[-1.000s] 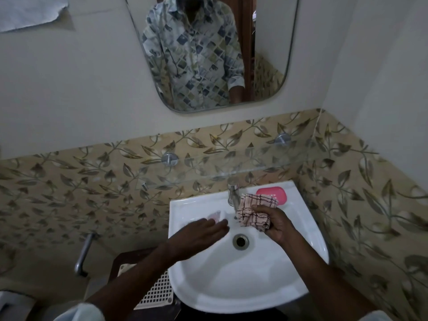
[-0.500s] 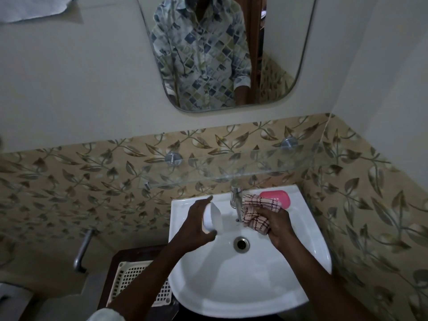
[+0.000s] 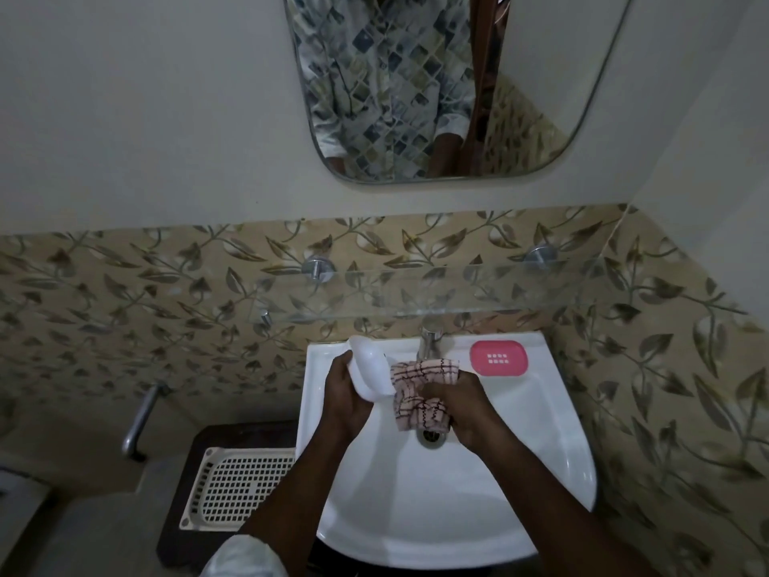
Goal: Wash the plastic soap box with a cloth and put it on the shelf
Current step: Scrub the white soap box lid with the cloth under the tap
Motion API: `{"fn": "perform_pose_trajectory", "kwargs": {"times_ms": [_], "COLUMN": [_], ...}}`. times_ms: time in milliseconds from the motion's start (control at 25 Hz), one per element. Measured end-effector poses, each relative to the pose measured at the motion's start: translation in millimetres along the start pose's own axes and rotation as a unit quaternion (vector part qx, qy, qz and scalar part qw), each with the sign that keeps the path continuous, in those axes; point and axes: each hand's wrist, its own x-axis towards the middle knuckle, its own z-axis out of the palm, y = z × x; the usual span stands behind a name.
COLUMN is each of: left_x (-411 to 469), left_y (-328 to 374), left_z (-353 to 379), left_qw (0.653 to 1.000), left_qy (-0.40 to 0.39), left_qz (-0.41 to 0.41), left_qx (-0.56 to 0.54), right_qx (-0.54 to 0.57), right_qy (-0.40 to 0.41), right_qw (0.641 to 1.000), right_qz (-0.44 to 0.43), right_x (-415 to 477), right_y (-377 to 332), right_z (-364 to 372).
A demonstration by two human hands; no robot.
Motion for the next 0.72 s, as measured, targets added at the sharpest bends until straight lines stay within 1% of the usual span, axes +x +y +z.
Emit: {"fn": "perform_pose_trajectory", "kwargs": {"times_ms": [40,80,120,160,200,240,280,320,360,400,440,480,520,560,600,640,720], "left_x": [-2.2,-4.2,-8.1,-7.4,-5.6,-3.4,0.1,4.3,5.8,2.5,-3.3,-6.8,-12.1,-13.0,-15.2,-13.8,-7.8], "left_y": [1.4,3.7,5.8,5.1,3.8,3.4,3.4,3.3,4.5,7.2,9.5,9.2,7.7,4.0,2.4,3.1,4.9], "left_z": [-4.1,-5.5,-9.8,-6.9,-4.0,1.9,7.7,10.6,9.6,8.1,4.7,-1.5,-10.3,-11.9,-12.3,-8.9,-5.3], "left_qw": [1.000,0.999,0.998,0.996,0.994,0.991,0.988,0.987,0.986,0.983,0.978,0.973,0.967,0.963,0.961,0.962,0.965], "left_qy": [-0.003,-0.001,-0.006,-0.012,-0.001,0.008,0.015,0.023,0.025,0.023,0.016,0.006,-0.007,-0.019,-0.026,-0.027,-0.020], "left_qz": [-0.020,-0.044,-0.068,-0.091,-0.112,-0.132,-0.150,-0.159,-0.163,-0.169,-0.185,-0.210,-0.232,-0.245,-0.246,-0.244,-0.238], "left_qx": [-0.012,-0.016,-0.011,0.001,0.013,0.016,0.016,0.019,0.038,0.065,0.091,0.101,0.106,0.114,0.123,0.120,0.107], "right_qx": [0.012,0.029,0.035,0.004,-0.061,-0.157,-0.248,-0.332,-0.392,-0.443,-0.472,-0.500,-0.525,-0.541,-0.558,-0.567,-0.548], "right_qy": [0.009,0.019,0.030,0.031,0.028,0.022,0.000,-0.037,-0.085,-0.133,-0.207,-0.263,-0.298,-0.311,-0.295,-0.268,-0.212], "right_qw": [1.000,0.999,0.998,0.995,0.983,0.956,0.915,0.864,0.824,0.775,0.728,0.669,0.615,0.583,0.557,0.562,0.630], "right_qz": [0.018,0.006,-0.031,-0.095,-0.169,-0.248,-0.319,-0.377,-0.400,-0.431,-0.452,-0.484,-0.507,-0.520,-0.539,-0.539,-0.507], "right_x": [1.5,3.1,4.9,6.0,4.1,1.2,-3.0,-4.4,-7.9,-9.9,-9.0,-5.4,2.0,10.6,18.5,21.2,13.2], "right_y": [0.9,-0.5,-3.4,-6.5,-10.4,-9.3,-3.5,6.4,19.2,29.2,35.9,35.9,31.3,22.2,15.4,14.0,32.7], "right_z": [-3.1,-7.1,-8.3,-7.7,-6.0,-0.7,5.0,10.1,11.8,8.8,2.2,-7.9,-17.9,-25.1,-29.2,-27.2,-15.1]}}
